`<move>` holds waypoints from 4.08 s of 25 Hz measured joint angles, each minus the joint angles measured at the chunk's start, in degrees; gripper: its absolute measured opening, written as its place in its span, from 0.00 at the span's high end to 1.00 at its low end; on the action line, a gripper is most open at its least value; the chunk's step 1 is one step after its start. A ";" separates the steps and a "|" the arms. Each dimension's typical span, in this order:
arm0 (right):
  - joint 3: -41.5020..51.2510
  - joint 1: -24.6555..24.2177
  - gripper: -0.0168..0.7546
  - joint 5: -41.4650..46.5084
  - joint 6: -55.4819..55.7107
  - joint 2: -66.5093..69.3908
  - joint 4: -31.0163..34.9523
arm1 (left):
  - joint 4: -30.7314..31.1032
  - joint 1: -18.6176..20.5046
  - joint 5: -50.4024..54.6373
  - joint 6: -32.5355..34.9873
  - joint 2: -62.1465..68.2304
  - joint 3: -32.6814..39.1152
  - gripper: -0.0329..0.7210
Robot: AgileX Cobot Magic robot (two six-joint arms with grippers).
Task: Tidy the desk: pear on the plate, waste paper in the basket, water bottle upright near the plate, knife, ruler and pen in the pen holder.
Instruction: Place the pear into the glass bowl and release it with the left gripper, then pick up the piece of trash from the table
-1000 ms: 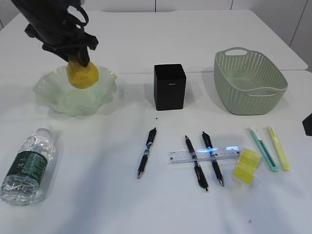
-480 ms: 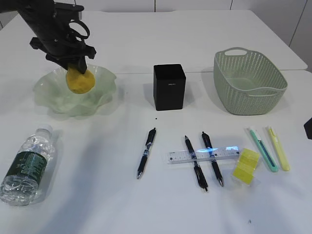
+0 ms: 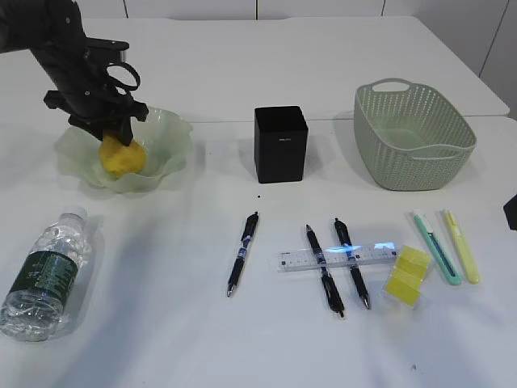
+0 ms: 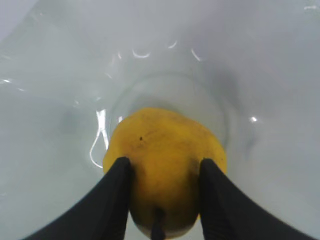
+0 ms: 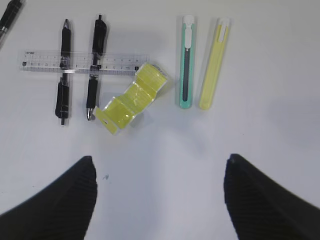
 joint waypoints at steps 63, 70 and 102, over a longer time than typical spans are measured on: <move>-7.98 0.87 0.22 7.20 -14.48 13.25 6.65 | -9.64 0.00 4.44 2.48 -47.96 54.60 0.24; -16.96 8.01 0.22 10.31 -17.71 26.95 2.38 | -9.88 0.00 3.64 2.48 -48.10 57.15 0.24; -14.18 8.93 0.36 2.40 -25.36 41.57 4.54 | -9.96 0.00 0.69 2.48 -48.10 57.15 0.24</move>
